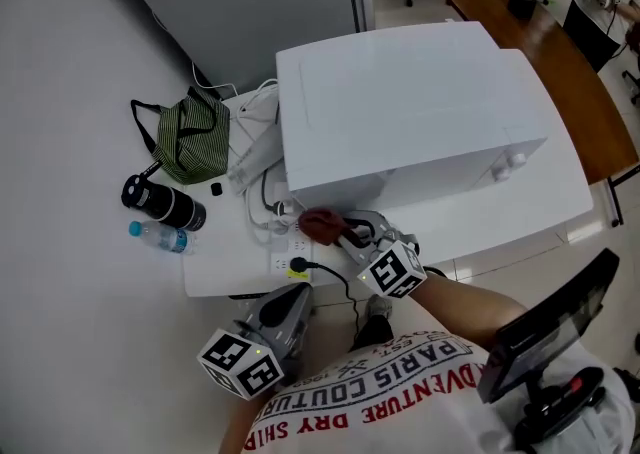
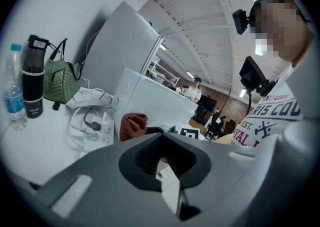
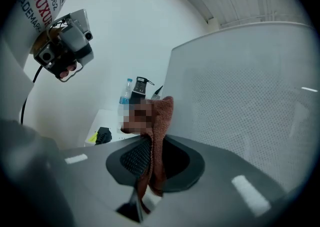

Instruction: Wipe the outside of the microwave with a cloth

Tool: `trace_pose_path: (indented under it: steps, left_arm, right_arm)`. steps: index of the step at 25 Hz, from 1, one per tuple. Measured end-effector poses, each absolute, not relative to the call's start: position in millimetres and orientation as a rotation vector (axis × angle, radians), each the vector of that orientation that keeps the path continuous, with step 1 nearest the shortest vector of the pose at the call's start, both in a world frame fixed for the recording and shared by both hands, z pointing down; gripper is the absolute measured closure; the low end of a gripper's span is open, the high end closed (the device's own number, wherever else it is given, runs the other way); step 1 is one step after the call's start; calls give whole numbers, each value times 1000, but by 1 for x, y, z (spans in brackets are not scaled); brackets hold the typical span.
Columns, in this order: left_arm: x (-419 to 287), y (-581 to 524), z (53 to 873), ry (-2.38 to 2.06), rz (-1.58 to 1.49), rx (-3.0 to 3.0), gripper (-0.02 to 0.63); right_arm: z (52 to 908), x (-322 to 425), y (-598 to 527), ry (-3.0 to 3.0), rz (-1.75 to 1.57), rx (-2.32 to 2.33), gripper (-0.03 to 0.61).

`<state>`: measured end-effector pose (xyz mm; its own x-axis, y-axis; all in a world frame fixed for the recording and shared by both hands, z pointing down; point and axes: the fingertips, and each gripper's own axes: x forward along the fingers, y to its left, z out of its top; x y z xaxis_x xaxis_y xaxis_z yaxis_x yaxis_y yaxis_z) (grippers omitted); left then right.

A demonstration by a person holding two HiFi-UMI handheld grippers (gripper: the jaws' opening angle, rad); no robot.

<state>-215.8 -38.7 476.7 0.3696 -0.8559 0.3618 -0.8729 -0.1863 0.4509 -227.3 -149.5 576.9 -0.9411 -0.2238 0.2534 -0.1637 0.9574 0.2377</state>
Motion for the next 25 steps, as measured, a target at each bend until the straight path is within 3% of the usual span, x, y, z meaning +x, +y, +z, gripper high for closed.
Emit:
trace_pose_path:
  steps: [19, 25]
  left_arm:
    - [-69, -133, 475, -1011, 150, 2335, 607]
    - [-50, -139, 474, -962, 175, 2356, 607]
  right_arm:
    - [584, 23, -277, -2541, -87, 1020, 532]
    - [586, 54, -290, -2511, -24, 1090, 532]
